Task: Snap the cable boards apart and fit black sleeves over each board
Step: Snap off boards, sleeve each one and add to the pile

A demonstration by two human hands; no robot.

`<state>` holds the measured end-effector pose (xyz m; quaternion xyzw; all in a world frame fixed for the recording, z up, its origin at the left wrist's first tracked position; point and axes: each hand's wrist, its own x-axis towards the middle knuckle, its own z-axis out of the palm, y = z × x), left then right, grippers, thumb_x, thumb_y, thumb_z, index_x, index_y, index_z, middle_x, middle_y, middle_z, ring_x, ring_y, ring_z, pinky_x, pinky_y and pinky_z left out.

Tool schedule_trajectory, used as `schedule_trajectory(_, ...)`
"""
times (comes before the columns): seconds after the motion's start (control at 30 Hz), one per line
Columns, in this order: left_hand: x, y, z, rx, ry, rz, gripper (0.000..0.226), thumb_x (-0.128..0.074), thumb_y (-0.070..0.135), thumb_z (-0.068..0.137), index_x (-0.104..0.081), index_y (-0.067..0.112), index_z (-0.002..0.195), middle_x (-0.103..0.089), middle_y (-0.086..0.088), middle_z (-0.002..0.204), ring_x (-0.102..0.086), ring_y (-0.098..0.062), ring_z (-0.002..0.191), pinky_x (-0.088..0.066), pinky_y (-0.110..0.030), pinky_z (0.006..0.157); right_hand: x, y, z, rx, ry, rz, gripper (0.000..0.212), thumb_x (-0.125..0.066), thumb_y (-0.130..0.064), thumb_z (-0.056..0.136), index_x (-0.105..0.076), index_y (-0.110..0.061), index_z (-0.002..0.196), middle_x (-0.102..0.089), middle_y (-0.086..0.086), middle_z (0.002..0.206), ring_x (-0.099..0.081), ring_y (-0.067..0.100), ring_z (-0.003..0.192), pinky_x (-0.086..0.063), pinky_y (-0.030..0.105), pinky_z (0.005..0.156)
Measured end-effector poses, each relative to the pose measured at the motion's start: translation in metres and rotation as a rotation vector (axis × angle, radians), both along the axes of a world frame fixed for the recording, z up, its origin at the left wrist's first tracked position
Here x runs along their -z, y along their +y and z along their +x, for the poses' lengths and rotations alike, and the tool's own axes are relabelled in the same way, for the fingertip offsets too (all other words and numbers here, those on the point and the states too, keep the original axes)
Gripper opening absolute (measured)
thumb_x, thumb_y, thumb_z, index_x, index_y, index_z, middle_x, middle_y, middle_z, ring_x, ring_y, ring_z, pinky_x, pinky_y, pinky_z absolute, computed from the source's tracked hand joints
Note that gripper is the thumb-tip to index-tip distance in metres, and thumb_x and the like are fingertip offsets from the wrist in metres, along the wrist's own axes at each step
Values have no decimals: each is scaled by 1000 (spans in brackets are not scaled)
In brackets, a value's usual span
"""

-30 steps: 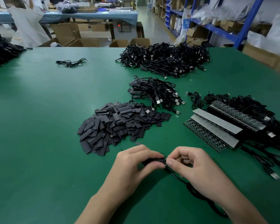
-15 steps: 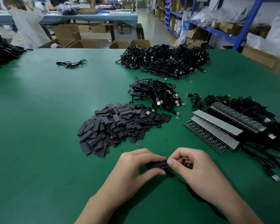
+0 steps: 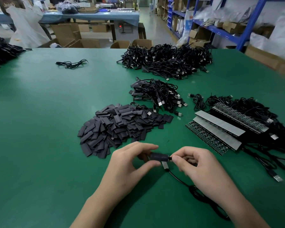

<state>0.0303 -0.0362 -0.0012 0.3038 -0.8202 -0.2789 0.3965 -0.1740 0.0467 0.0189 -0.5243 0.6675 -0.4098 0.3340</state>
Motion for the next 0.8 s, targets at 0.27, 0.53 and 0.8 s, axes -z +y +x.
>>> schedule_trajectory(0.27,0,0,-2,26,23,49,18,-82,29,82,-80,23,99,-71,16,91,-69,-4,84,-49,-12,80,5,1,4,6,43,-1,17,-69,-27,94,-73,-39,82,-67,7,69,-52,9,58,-51,48,61)
schedule_trajectory(0.53,-2,6,-7,-223,146,-15,27,-85,30,74,-81,19,99,-75,17,87,-71,-1,77,-49,-8,78,4,0,6,14,-82,-8,20,-69,-24,96,-75,-37,83,-71,-3,66,-60,6,57,-52,33,59)
schedule_trajectory(0.8,-1,9,-10,-250,92,-120,19,-85,28,81,-81,21,98,-69,20,85,-65,2,76,-49,-10,74,6,0,14,56,-110,-37,15,-72,-22,92,-75,-33,82,-70,-1,66,-60,6,59,-54,34,60)
